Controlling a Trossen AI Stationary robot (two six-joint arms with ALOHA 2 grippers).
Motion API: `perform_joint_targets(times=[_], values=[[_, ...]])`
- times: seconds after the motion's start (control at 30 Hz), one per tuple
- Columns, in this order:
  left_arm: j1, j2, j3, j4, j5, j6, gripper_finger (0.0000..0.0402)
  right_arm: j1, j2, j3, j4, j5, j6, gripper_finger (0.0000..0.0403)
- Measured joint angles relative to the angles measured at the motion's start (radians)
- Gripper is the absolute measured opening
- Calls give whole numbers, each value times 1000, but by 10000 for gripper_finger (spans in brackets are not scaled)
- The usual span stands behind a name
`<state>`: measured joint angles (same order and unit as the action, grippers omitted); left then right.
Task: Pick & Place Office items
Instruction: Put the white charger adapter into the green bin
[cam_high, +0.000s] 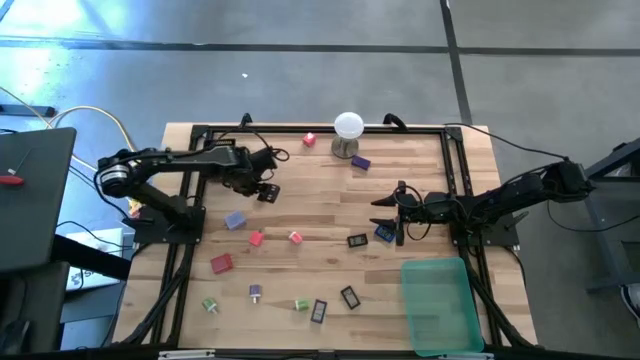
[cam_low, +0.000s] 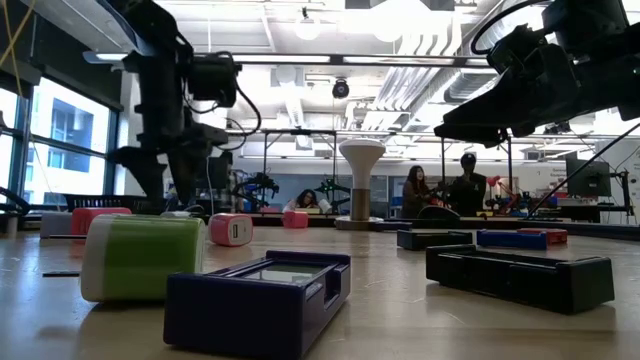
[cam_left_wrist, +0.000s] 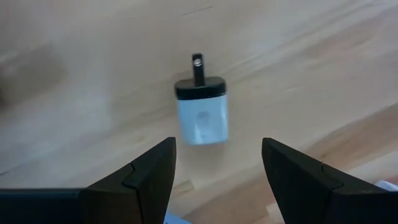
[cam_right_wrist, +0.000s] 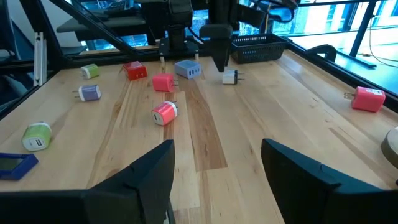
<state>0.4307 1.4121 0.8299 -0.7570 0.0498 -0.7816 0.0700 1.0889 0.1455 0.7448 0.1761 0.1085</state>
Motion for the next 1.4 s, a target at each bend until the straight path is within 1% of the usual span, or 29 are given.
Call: perform_joint_targets(times=[0.33,0.47,0.63,0.77,1.0,1.23,1.4], values=[[21,103,0,41,-2,35,229,0,0,0,0,0,0,227],[26,142,0,55,-2,80,229,0,0,0,0,0,0,227],[25,153,2,52,-9,97,226,0,0,0,-1,0,0,227],[18,153,2,50,-40,109,200,0,0,0,0,7,0,227],[19,154,1,44,-59,122,124,0,0,0,-1,6,0,227],[18,154,1,48,-73,123,123,0,0,0,-1,5,0,227],[-13,138,-2,63,-106,139,128,0,0,0,0,5,0,227]])
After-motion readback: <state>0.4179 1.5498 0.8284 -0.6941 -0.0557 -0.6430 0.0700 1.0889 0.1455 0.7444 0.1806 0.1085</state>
